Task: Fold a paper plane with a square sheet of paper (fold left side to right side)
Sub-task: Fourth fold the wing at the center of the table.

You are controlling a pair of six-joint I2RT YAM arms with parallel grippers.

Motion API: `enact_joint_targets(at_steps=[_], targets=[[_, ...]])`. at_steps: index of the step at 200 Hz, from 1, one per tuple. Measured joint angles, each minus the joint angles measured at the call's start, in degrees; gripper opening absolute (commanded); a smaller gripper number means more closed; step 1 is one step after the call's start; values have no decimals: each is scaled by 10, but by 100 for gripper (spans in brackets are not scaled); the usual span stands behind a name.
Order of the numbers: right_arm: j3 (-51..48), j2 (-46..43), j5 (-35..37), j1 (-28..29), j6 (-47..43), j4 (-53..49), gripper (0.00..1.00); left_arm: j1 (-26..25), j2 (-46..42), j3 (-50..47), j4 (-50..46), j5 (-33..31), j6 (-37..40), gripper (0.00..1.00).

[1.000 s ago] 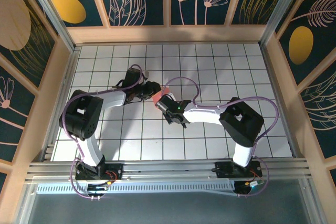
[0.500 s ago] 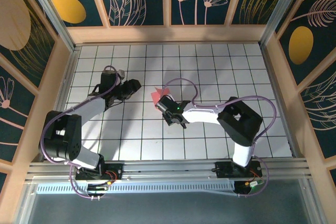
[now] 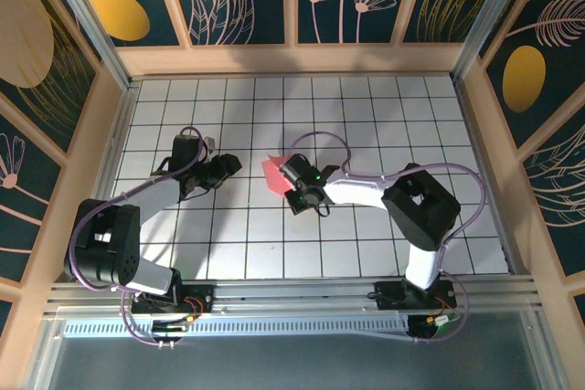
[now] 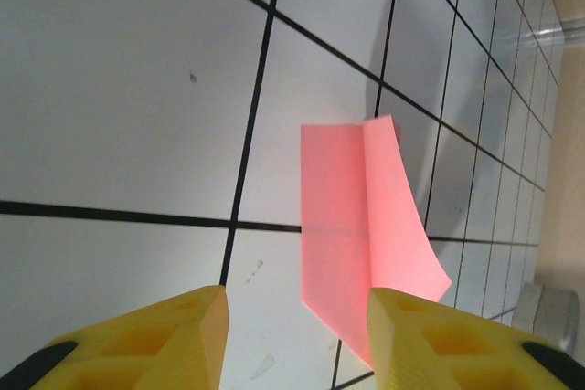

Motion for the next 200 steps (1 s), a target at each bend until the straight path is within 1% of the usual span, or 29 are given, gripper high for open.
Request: enact_joint_targets(at_steps=[23, 41, 88, 135, 167, 200], targets=[[-23, -12, -98, -44, 3, 19, 0, -3, 2, -11, 5, 20, 0, 42], [-40, -19, -158, -73, 7, 30, 0, -15, 10, -12, 9, 31, 0, 42], [-79, -19, -283, -124, 16, 77, 0, -90, 61, -1, 38, 51, -11, 42], [-116, -21, -350, -154, 33, 125, 0, -148, 115, 49, 63, 56, -29, 44], [-124, -21, -366, -160, 41, 134, 0, -181, 156, 90, 69, 53, -33, 45], [-126, -21, -371, -162, 43, 137, 0, -199, 198, 125, 64, 40, -33, 45]])
